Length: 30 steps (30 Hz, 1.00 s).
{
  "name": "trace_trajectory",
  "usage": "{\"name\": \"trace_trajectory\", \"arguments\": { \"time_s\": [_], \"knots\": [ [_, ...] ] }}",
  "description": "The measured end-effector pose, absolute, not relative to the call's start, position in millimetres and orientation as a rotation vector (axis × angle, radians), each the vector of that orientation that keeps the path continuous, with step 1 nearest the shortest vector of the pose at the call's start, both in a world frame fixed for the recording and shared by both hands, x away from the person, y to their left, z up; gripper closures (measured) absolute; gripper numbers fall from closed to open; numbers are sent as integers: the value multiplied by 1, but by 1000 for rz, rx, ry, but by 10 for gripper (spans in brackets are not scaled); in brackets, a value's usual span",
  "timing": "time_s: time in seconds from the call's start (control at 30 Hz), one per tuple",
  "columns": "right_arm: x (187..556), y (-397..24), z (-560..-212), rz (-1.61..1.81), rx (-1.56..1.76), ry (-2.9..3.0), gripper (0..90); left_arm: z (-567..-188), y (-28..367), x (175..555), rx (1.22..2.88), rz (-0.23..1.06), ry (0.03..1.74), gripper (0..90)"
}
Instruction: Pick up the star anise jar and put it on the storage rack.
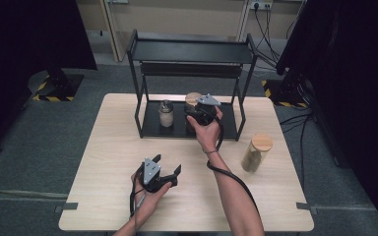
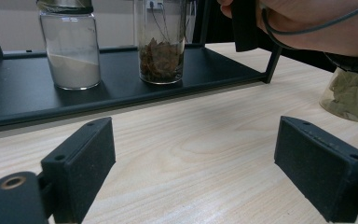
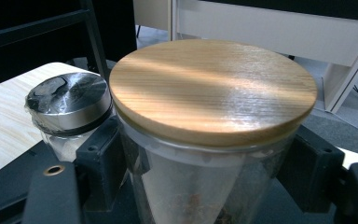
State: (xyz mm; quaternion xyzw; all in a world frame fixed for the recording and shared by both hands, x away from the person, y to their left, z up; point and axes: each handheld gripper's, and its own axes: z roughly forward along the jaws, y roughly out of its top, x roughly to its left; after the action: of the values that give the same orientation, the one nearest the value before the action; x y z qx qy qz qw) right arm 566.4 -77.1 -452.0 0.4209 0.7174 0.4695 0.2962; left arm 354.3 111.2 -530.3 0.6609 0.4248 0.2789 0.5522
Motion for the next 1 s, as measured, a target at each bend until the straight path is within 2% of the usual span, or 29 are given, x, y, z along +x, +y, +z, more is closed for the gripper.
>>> {"name": "trace_trajectory", "arguments": {
  "time_s": [0.43, 0.8, 1.0],
  "knots": [
    [562, -80, -453, 1255, 1116, 1919, 247, -530, 111, 354, 1567, 663, 1001, 118],
    [561, -81, -448, 1274, 1133, 1949, 93, -530, 110, 354, 1568, 661, 1002, 117],
    [558, -84, -448, 1276, 1137, 1962, 54, -530, 110, 354, 1570, 662, 1000, 117]
  ]
}}
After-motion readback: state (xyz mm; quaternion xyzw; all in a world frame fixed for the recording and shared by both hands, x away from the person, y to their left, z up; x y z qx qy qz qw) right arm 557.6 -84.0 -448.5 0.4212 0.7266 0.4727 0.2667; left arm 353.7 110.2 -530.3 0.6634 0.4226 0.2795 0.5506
